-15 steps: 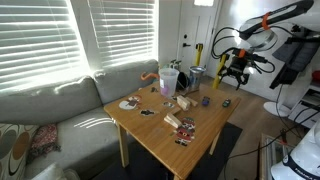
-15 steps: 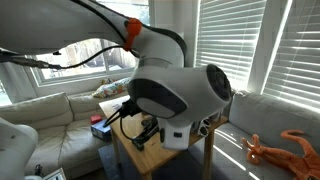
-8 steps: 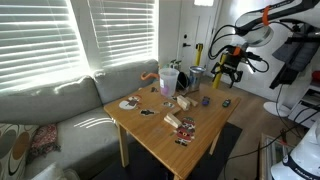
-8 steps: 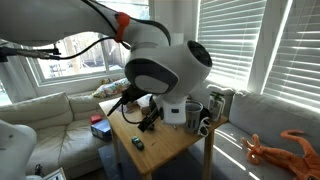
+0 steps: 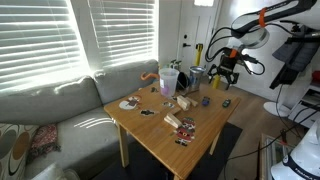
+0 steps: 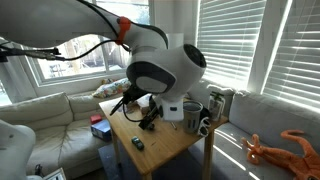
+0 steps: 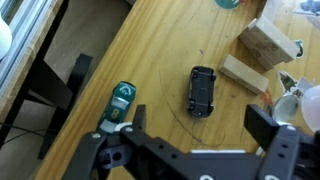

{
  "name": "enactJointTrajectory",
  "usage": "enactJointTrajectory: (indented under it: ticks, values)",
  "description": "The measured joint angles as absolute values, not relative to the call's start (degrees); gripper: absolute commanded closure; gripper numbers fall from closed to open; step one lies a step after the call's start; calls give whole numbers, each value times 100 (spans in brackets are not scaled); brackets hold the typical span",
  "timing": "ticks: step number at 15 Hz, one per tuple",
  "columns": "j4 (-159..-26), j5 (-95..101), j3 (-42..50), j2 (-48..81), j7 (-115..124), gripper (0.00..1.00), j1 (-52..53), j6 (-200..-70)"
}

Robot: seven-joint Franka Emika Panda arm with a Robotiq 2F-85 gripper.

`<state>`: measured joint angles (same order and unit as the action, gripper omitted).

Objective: Flip the toy cars to make them stand on wheels starting with the toy car at the bottom of the table surface

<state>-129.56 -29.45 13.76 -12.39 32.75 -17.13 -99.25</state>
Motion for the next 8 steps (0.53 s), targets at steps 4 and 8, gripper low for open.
enactJointTrajectory:
  ticks: [4,8]
  values:
    - [-13075,-3203,1215,-1098,3293,0,-1506,-10229]
    - [-13132,-3355,1067,-931,3435,0,-1354,-10552]
